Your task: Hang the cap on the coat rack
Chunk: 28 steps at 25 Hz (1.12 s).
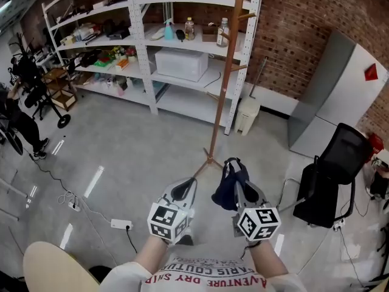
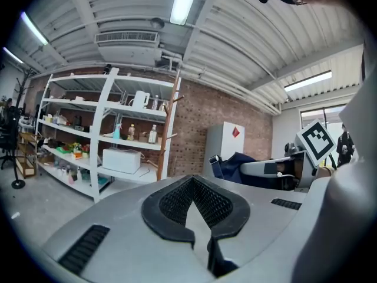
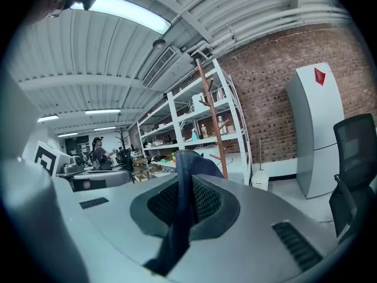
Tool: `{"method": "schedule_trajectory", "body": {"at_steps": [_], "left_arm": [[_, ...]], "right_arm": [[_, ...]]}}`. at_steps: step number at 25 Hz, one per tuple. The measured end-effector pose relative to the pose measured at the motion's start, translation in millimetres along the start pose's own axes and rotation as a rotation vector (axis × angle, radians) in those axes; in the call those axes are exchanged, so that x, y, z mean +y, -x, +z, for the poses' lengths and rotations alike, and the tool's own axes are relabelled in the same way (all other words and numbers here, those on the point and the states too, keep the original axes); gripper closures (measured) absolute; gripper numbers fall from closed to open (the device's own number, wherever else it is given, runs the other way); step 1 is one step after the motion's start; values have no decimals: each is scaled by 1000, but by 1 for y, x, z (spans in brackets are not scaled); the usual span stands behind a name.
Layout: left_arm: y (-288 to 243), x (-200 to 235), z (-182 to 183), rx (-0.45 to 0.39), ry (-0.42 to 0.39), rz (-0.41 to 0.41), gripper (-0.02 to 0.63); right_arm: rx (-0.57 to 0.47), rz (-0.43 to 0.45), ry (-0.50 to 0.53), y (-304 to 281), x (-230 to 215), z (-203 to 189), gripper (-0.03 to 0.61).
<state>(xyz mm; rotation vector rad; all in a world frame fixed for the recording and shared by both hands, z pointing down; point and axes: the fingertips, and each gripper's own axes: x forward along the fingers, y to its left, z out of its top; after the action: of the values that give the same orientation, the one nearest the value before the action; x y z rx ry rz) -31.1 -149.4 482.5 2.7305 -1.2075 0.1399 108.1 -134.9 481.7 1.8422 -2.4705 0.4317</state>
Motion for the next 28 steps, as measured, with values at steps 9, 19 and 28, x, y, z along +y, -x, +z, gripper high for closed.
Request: {"method": "schedule_trajectory", "body": {"at_steps": [9, 19, 28], "left_arm": [[-58, 122, 59, -45, 1, -48, 607], [-121, 159, 90, -83, -4, -90, 607], [-197, 159, 124, -88, -32, -67, 607]], "right_arm": [[-82, -51, 40, -117, 17, 76, 560], [-103, -65, 103, -183, -9, 124, 560], [-200, -17, 170, -219, -69, 200, 560]]}}
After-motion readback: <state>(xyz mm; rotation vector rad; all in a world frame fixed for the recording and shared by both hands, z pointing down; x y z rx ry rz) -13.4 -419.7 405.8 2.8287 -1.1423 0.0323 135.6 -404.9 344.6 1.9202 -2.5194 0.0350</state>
